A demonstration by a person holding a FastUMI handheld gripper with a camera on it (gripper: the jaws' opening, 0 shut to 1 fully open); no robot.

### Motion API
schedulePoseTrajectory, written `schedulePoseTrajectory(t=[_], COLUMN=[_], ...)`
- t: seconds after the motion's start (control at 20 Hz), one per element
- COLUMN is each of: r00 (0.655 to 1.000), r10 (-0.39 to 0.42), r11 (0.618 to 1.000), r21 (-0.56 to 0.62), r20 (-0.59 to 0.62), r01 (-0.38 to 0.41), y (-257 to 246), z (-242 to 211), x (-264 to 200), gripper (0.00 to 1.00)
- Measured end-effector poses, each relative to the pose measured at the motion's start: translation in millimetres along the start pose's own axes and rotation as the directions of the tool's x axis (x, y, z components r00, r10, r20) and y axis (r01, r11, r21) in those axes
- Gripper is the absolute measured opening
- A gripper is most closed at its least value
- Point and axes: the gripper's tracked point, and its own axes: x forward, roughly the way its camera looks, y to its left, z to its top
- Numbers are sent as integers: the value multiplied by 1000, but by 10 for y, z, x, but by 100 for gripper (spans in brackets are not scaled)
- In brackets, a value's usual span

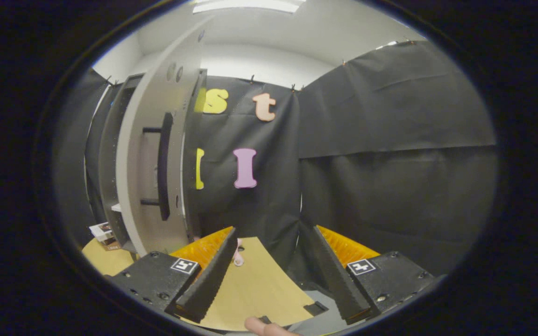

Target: Open the shoe cabinet door, grab the shoes and put them into the shoe cabinet, then close the shoe cabinet door.

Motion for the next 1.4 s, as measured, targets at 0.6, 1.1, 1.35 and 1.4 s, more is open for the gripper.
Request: schedulePoseTrajectory(t=[0.6, 1.1, 1.35, 1.4], r00=[982, 989, 983, 980], r10=[160, 127, 175, 187], r11=[987, 992, 984, 982], r21=[14, 25, 21, 20], r20=[-102, -71, -63, -65], r01=[-159, -125, -174, -186], y=[770, 953, 1365, 1449], z=[-464, -492, -509, -521], x=[419, 454, 329, 314], gripper=[100, 95, 95, 95])
